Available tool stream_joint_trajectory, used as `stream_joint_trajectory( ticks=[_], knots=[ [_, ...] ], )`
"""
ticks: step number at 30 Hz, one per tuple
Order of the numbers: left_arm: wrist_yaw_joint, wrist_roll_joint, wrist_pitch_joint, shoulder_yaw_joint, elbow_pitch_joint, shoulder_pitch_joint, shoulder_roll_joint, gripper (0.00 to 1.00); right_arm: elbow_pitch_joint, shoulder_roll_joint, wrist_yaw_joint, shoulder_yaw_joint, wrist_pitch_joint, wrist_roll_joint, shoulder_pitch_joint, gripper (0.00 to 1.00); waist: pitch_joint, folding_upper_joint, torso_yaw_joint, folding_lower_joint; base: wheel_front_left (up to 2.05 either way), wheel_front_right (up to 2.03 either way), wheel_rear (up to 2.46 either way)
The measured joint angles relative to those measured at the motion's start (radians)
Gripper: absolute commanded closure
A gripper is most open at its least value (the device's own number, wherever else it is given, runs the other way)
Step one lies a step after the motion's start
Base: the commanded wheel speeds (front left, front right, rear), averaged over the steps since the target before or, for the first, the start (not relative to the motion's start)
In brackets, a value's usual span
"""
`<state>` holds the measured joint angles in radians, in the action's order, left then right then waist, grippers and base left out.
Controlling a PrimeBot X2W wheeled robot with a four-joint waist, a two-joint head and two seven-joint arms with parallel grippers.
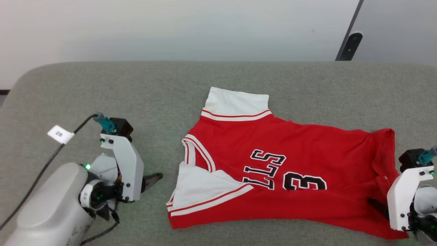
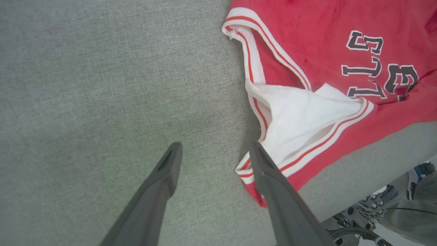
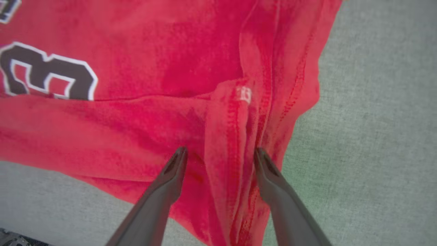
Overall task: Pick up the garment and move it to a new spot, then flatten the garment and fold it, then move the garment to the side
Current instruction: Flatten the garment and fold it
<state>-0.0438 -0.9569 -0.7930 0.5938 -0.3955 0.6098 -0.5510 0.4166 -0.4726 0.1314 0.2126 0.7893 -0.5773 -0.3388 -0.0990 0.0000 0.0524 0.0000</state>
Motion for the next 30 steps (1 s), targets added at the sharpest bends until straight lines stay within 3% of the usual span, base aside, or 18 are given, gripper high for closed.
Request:
stream_joint_trajectory(
  ticks=[7,17,24,30],
  knots=[
    [-0.026,0.029,0.101,-0.002,0.010,0.003,0.016,0.00,-0.084,-0.012,0.000,-0.029,-0.144,0.015,0.063,0.00,0.021,0.0000,-0.012,0.0000,0.00,0.00,0.00],
    [-0.063,0.072,0.335,-0.014,0.012,-0.016,0.031,0.00,-0.233,0.000,0.000,-0.070,-0.523,0.096,0.197,0.00,0.051,0.0000,-0.007,0.0000,0.00,0.00,0.00],
    [-0.074,0.090,0.443,-0.009,-0.006,-0.038,0.037,0.00,-0.309,0.066,0.000,-0.119,-0.836,0.245,0.297,0.00,0.063,0.0000,0.000,0.0000,0.00,0.00,0.00],
    [-0.079,0.099,0.419,0.005,-0.026,0.038,0.025,0.00,-0.343,0.163,0.000,-0.139,-0.951,0.317,0.340,0.00,0.048,0.0000,0.043,0.0000,0.00,0.00,0.00]
  ],
)
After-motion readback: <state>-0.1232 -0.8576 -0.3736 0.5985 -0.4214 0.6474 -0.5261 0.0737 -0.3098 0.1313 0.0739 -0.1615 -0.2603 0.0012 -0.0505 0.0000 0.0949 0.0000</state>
